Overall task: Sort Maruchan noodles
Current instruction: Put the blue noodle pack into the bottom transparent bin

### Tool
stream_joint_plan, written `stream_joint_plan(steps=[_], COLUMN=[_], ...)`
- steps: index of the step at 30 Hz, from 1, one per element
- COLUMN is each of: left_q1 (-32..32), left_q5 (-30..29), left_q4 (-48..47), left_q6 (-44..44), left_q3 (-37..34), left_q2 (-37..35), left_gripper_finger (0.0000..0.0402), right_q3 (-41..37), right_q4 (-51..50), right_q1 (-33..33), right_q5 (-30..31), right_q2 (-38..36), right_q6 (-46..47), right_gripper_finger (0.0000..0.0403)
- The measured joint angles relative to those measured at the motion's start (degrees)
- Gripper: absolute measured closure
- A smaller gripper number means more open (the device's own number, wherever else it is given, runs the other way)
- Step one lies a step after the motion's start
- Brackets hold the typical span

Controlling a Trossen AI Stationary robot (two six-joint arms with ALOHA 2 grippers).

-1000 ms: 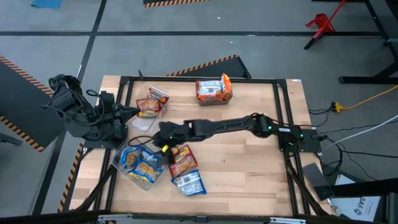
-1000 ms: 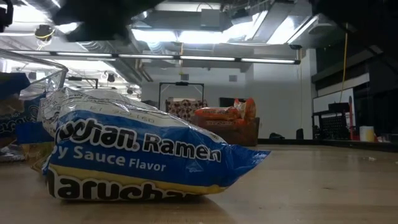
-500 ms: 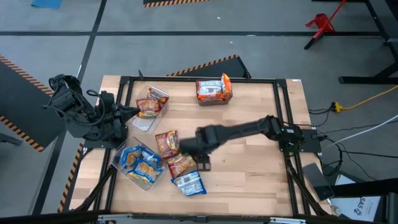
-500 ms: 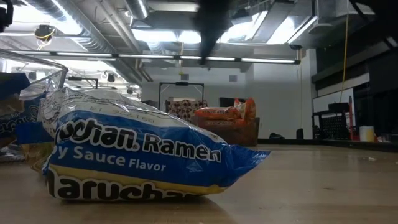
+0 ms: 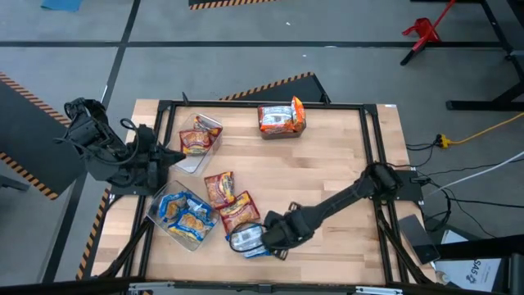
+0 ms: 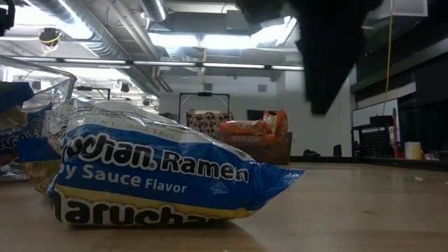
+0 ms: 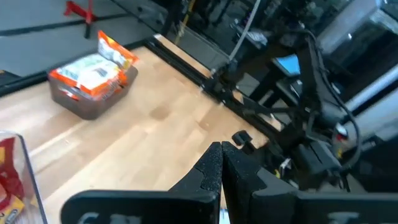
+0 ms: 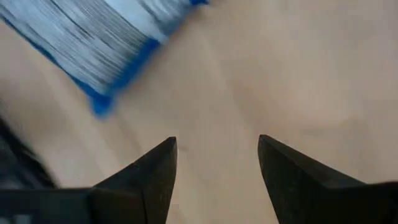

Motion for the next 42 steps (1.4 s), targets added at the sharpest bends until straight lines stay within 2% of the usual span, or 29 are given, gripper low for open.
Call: stream_joint_plan(steps=[3,7,13,18,29,37,40,42], left_q1=[-0.02,-0.02,-0.02,-0.02,-0.01,-0.02,-0.02,0.00], left_q5=[3.52,6.17,7.12,6.88,3.60,3.36,2.95,2.73], left_q4=[0.28,0.22,0.24,0.22,0.17,-0.08,-0.37,-0.42], left_q6=[1.09,1.18,4.16,4.32,7.14,7.73,7.80,8.53], left_q3=[0.00,0.00,0.00,0.00,0.00,0.00,0.00,0.00], left_q2=[-0.05,-0.11,-0.11,-0.11,-0.13,-0.11,-0.11,-0.12], left_gripper_finger=[0.0401,0.0401,0.0401,0.0401,0.0401,0.0401,0.0401,0.0401], right_q3=[-6.02,-10.61,-15.36,-20.12,-21.96,-21.77,-21.74,-21.77], right_q4=[15.01,28.12,30.67,37.90,49.71,60.13,60.08,60.52], right_q1=[0.68,0.58,0.46,0.54,0.10,-1.43,-1.43,-1.48], right_q5=[-1.05,-2.11,-0.24,3.16,6.77,6.93,7.31,7.33], right_q2=[-0.91,-0.95,-0.95,-1.19,-0.68,3.28,3.41,3.50], right_q6=[7.15,12.55,18.90,22.82,21.01,21.80,21.97,21.36], right_gripper_finger=[0.0187,0.0154,0.0083,0.0049,0.0045,0.0045,0.0059,0.0083])
